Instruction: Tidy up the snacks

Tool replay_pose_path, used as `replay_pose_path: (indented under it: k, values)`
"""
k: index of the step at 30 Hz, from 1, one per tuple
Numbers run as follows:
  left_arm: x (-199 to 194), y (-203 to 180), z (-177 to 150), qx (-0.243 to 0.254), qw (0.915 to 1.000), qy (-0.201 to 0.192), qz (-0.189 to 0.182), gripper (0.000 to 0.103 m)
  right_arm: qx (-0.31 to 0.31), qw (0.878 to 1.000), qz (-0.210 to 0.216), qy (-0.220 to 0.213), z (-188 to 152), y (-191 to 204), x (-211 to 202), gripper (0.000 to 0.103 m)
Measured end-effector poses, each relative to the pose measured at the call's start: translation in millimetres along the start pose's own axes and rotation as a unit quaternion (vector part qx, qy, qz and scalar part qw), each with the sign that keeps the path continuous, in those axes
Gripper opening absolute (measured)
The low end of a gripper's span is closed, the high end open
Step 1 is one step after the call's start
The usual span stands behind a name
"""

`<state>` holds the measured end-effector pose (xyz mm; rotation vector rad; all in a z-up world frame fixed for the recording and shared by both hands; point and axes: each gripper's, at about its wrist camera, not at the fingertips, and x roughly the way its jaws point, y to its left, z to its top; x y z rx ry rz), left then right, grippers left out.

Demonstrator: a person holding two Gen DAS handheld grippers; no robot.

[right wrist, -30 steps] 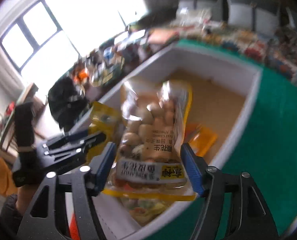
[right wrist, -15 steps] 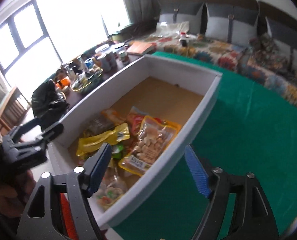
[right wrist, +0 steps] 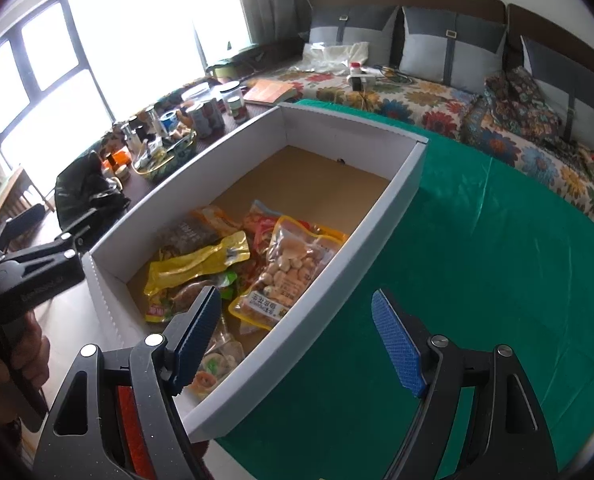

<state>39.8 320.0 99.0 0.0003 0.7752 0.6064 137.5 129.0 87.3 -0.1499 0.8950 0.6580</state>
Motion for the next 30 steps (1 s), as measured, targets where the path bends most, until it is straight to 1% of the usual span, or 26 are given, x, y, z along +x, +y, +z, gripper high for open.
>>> replay_pose_path:
  k: [1,2,4,5,7,8,10,12,16,17,21,26,30]
  values:
    - [1,0,0,0.002,1.0,0.008,-0.002,0.102,-0.001,1.0,-0.002,-0.001,-1,1,-1,0.081]
    - [1,-1,-1,0.004,0.9998,0.016,-0.012,0.102,-0.003,1.0,-0.006,0.0,-1,3,-2,0.081]
    - [5,-1,-1,0.001,0.9978,0.034,-0.056,0.102,-0.005,1.0,-0.01,0.001,-1,6,-2,0.081]
    - [9,3,-1,-0.015,0.9951,0.047,-0.086,0.103,-0.005,1.0,-0.011,0.001,-1,8,-3,0.081]
    - [13,9,-2,-0.043,0.9919,0.055,-0.106,0.103,-0.007,1.0,-0.012,0.005,0,12,-4,0.081]
    - [15,10,-2,-0.049,0.9917,0.056,-0.105,0.103,-0.009,1.0,-0.014,0.006,0,13,-3,0.081]
    - [15,13,-2,-0.057,0.9934,0.051,-0.085,0.103,-0.013,1.0,-0.015,0.009,1,17,-4,0.081]
    - [14,15,-1,-0.057,0.994,0.045,-0.081,0.103,-0.015,1.0,-0.015,0.012,2,21,-3,0.081]
    - [7,18,-1,-0.039,0.998,0.025,-0.042,0.103,-0.021,1.0,-0.013,0.018,5,27,1,0.081]
    - [6,19,-2,-0.037,0.9984,0.023,-0.037,0.103,-0.023,0.999,-0.012,0.019,6,29,2,0.081]
    - [8,24,-4,-0.039,0.9982,0.027,-0.037,0.103,-0.032,0.999,-0.007,0.024,7,38,7,0.081]
    - [11,26,-9,-0.043,0.9969,0.038,-0.054,0.103,-0.04,0.999,-0.006,0.033,5,47,14,0.081]
    - [9,23,-10,-0.038,0.9968,0.035,-0.061,0.103,-0.041,0.998,-0.005,0.037,4,50,16,0.081]
